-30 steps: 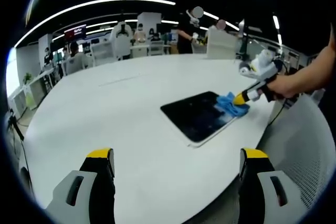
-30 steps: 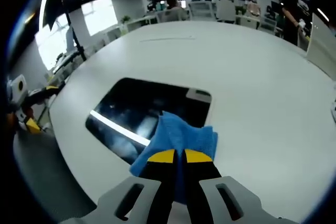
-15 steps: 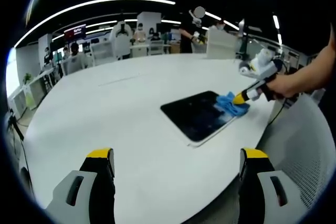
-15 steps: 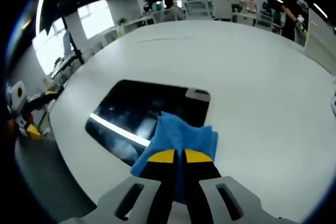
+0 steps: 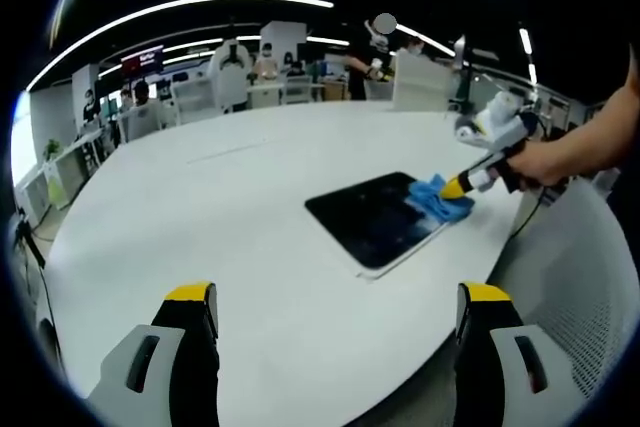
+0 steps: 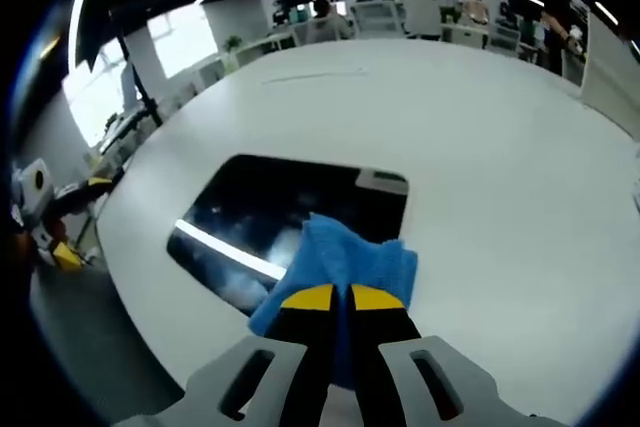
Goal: Wipe the mirror surface with the cleaning cloth until all visible marks leave the cleaned area.
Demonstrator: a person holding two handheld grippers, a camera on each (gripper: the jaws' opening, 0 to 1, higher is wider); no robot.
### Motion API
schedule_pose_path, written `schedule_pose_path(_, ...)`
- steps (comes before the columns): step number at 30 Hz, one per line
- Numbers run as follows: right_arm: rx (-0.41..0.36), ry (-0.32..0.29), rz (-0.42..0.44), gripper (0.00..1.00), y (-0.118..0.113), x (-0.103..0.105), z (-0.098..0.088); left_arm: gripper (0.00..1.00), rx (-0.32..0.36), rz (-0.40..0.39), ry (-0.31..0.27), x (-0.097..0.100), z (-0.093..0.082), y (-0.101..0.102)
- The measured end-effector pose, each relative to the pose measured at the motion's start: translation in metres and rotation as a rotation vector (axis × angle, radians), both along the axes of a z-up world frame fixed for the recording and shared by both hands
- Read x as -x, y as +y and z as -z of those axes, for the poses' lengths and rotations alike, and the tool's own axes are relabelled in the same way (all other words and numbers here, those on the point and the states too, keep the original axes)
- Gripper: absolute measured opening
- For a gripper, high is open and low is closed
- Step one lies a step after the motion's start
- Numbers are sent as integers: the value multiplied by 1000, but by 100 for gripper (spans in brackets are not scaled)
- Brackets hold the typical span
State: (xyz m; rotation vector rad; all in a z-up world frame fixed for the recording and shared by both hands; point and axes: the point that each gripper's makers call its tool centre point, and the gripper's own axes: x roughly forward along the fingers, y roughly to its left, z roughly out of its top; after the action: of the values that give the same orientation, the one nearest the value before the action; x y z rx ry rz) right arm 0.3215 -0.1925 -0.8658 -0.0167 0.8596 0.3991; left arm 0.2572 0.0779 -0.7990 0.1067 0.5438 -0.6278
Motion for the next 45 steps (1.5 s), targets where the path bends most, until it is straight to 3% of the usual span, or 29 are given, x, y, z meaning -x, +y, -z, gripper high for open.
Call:
schedule_pose_path(15,-6,-2,7,0,15,-5,0,99,2,3,3,0,0,-1)
schedule_pose_path(32,-25,16,-57,0,65,-12,0,99,14,5,5,0,0,-2)
schedule_pose_path(45,-41,21,-78,0,85,-12,-1,99,18,6,7,-1,2,-1)
